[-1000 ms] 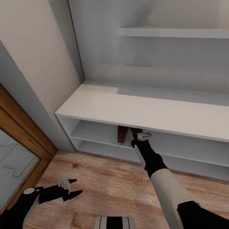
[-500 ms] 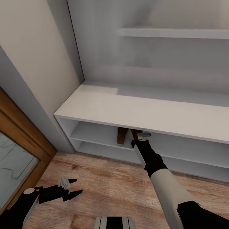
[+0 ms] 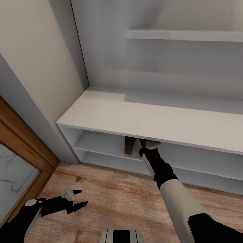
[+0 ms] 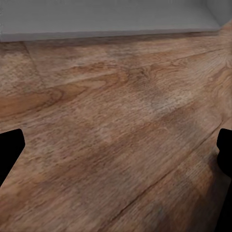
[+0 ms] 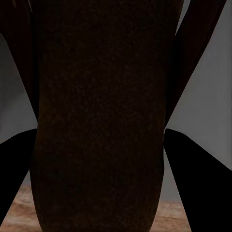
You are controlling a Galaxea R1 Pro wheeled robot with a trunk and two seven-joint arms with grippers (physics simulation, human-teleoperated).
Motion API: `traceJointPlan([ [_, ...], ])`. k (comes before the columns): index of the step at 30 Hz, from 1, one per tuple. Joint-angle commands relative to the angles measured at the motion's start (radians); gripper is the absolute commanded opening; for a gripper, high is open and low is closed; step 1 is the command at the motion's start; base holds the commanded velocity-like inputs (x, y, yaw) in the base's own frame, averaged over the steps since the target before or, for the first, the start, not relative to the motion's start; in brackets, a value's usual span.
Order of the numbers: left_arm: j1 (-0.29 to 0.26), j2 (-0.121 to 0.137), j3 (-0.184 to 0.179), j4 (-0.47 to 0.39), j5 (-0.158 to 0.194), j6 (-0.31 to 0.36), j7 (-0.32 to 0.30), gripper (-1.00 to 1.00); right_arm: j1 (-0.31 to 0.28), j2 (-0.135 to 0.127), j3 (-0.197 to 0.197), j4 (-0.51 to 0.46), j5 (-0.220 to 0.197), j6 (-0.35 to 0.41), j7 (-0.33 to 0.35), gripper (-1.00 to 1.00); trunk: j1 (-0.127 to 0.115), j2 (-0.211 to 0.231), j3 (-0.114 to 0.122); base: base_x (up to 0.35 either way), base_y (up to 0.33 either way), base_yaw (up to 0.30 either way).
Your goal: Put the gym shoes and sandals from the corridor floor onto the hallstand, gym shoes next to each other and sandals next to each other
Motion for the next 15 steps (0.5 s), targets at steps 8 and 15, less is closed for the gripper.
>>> traceJointPlan([
  [8,0.0,0.0,0.003,-0.001,-0.002,0.01,-0.005,1.0,0.0,0.0,0.002,-0.001,-0.003,0.005,-0.006,-1.0,0.0,0.0,-0.001,0.031,0.0,0.0],
  [15,0.0,0.001,0.003,-0.001,-0.002,0.01,-0.005,1.0,-0.001,0.0,0.002,-0.001,-0.003,0.005,-0.006,-1.0,0.0,0.0,-0.001,0.025,0.0,0.0],
])
